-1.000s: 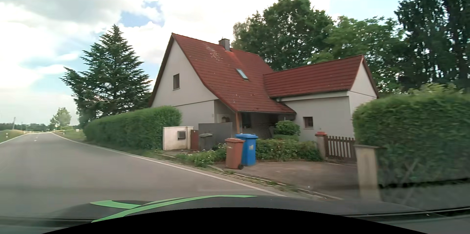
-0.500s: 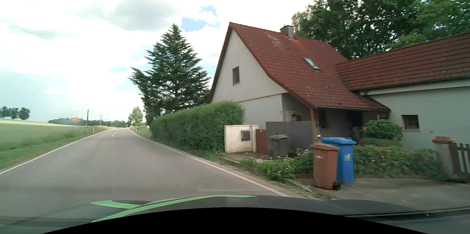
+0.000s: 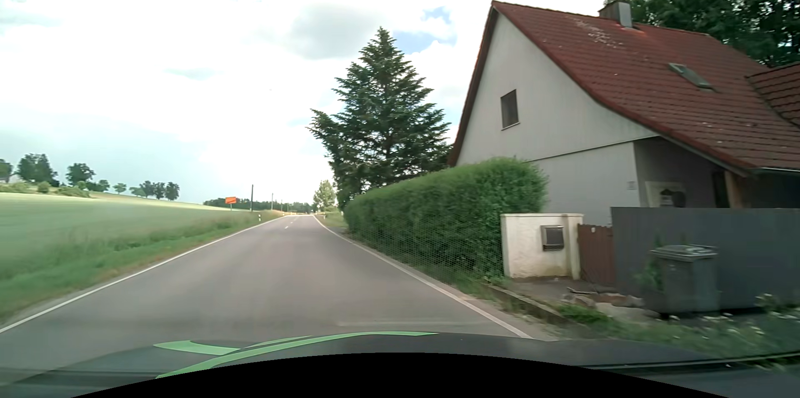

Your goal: Follow the waypoints while adhering to traffic rules and regulations

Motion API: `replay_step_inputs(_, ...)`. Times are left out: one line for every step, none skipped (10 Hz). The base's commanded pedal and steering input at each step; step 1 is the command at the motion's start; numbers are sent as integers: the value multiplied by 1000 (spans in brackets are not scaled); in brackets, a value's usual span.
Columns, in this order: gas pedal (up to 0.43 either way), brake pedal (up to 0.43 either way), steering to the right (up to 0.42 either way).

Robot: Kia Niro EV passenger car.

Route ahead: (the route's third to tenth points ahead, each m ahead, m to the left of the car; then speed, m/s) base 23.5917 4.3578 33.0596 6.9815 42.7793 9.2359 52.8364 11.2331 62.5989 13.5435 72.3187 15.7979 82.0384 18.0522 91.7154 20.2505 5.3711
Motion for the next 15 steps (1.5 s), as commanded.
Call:
replay_step_inputs(280,0,-273)
replay_step_inputs(287,0,-236)
replay_step_inputs(287,0,-189)
replay_step_inputs(299,0,-147)
replay_step_inputs(299,0,-121)
replay_step_inputs(299,0,-97)
replay_step_inputs(299,0,-84)
replay_step_inputs(299,0,-78)
replay_step_inputs(311,0,-72)
replay_step_inputs(311,0,-66)
replay_step_inputs(311,0,-57)
replay_step_inputs(319,0,-48)
replay_step_inputs(331,0,-39)
replay_step_inputs(331,0,-29)
replay_step_inputs(339,0,-21)
